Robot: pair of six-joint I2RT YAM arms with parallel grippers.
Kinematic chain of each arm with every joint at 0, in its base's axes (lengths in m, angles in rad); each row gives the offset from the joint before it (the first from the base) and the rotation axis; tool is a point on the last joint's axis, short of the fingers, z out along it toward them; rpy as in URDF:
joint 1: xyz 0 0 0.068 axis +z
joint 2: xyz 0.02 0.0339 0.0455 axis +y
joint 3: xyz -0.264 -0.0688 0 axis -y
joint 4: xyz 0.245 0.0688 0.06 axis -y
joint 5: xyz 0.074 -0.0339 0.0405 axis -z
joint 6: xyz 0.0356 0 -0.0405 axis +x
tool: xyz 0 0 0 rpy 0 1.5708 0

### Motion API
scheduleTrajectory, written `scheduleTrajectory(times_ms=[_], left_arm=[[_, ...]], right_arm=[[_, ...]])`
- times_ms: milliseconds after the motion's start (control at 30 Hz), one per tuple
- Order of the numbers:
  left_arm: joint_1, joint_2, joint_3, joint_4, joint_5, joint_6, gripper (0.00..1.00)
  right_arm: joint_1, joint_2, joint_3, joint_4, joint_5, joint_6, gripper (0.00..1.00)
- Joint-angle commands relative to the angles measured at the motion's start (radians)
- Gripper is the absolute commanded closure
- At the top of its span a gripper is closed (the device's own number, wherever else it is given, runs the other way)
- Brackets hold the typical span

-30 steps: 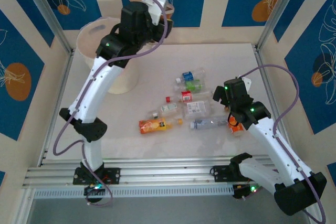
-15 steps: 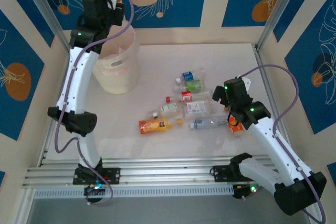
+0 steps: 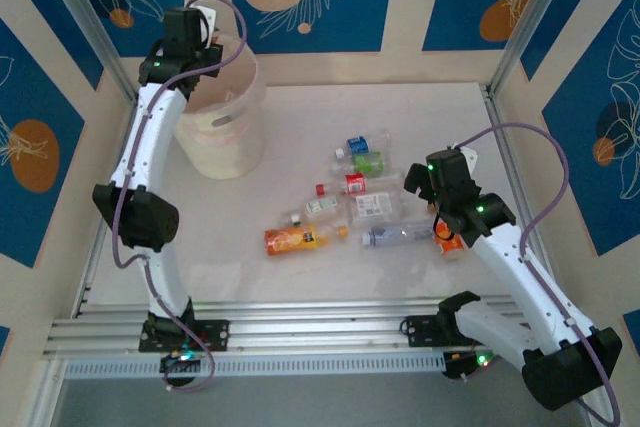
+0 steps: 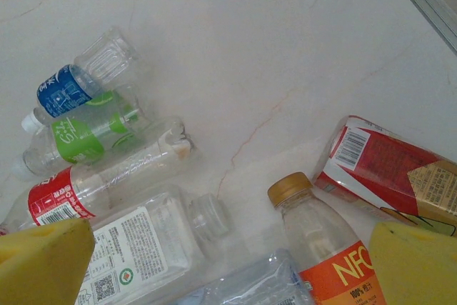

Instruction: Put the plastic bottles in the bin

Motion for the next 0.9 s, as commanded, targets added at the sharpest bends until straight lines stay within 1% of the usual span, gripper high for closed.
scheduleTrajectory(times_ms=[0,200,433,567,633,733,867], left_arm=[[0.020,0.025,-0.003,0.002,0.036,0.011,0.46],[0.024,0.076,-0.013,-0.037,0.042,-0.007,0.39],[0.024,0.091,-0.024,-0.075,0.036,-0.042,0.31],[0.025,0.079,-0.021,-0.089,0.026,-0.059,0.22],[0.024,0.068,-0.021,-0.090,0.021,-0.067,0.15],[0.024,0.046,-0.015,-0.093,0.020,-0.077,0.09],[0.022,0.020,0.027,-0.131,0.039,-0.098,0.06]], right_arm=[[-0.001,-0.015,-0.001,-0.004,-0.006,0.011,0.01],[0.000,-0.017,0.003,-0.014,-0.005,0.014,0.01],[-0.001,-0.017,0.002,-0.015,0.001,0.014,0.01],[0.000,-0.017,0.000,-0.013,0.001,0.014,0.01],[0.000,-0.017,0.000,-0.012,0.000,0.012,0.01],[0.000,-0.017,-0.001,-0.009,0.001,0.011,0.01],[0.000,-0.017,-0.003,-0.006,-0.001,0.009,0.01]])
